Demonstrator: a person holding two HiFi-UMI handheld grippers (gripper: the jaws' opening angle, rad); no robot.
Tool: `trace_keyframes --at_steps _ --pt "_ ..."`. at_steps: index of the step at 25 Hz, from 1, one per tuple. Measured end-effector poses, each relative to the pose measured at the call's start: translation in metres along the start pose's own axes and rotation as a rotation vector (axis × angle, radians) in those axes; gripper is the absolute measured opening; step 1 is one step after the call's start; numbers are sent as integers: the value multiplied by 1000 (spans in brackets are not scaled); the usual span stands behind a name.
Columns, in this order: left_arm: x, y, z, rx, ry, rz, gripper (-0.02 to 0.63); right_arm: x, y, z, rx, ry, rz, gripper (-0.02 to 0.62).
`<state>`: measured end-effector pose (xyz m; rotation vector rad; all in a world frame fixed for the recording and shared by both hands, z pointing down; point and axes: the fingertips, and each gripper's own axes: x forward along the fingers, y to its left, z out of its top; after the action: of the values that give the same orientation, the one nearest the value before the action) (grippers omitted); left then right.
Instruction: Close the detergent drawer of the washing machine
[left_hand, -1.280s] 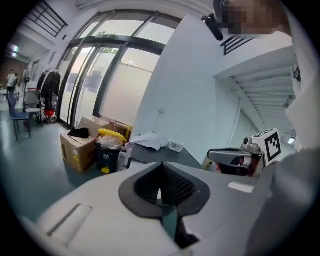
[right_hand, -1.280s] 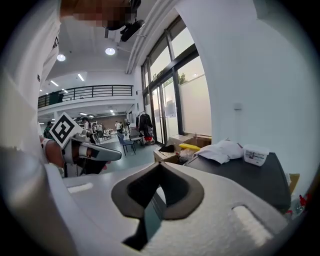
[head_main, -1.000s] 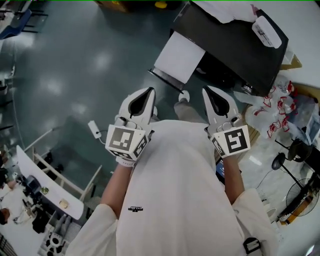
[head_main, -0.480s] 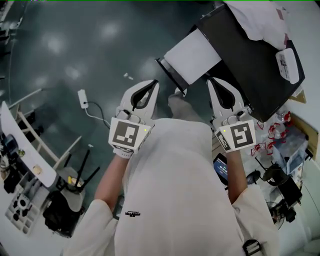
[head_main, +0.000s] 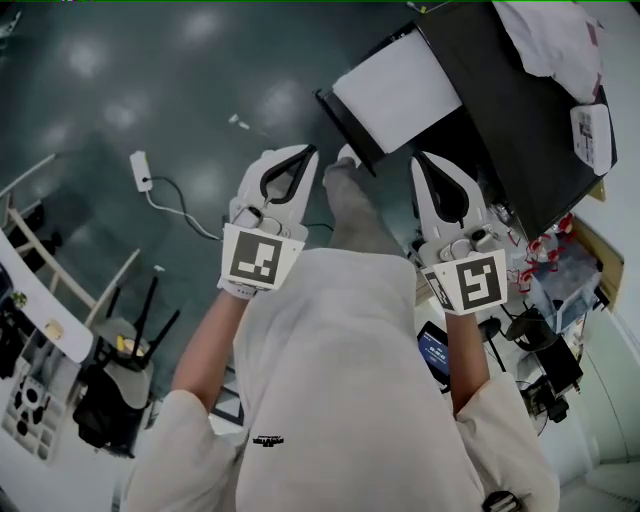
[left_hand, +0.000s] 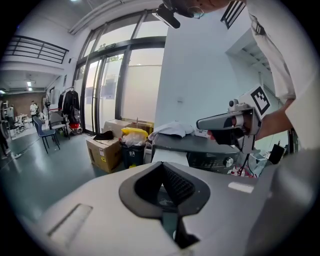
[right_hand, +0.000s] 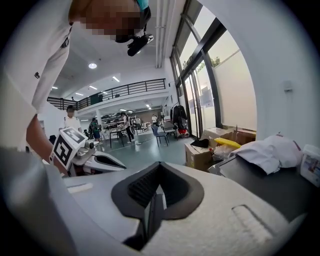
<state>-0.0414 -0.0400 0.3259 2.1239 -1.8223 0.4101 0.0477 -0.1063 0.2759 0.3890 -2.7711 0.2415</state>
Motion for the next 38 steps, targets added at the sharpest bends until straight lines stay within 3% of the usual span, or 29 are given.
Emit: trace_keyframes --at_steps 13,18,24,38 --pt "22 -13 -61 68 66 -74 18 6 12 -39 46 -1 -39 2" --pt "38 -23 -84 48 82 -114 18 7 5 -55 41 10 -67 2" --pt "56 -33 -102 104 89 -144 18 2 2 -68 55 10 -85 2" --pt "94 -33 -135 153 115 -157 18 8 -6 -86 81 10 -81 2"
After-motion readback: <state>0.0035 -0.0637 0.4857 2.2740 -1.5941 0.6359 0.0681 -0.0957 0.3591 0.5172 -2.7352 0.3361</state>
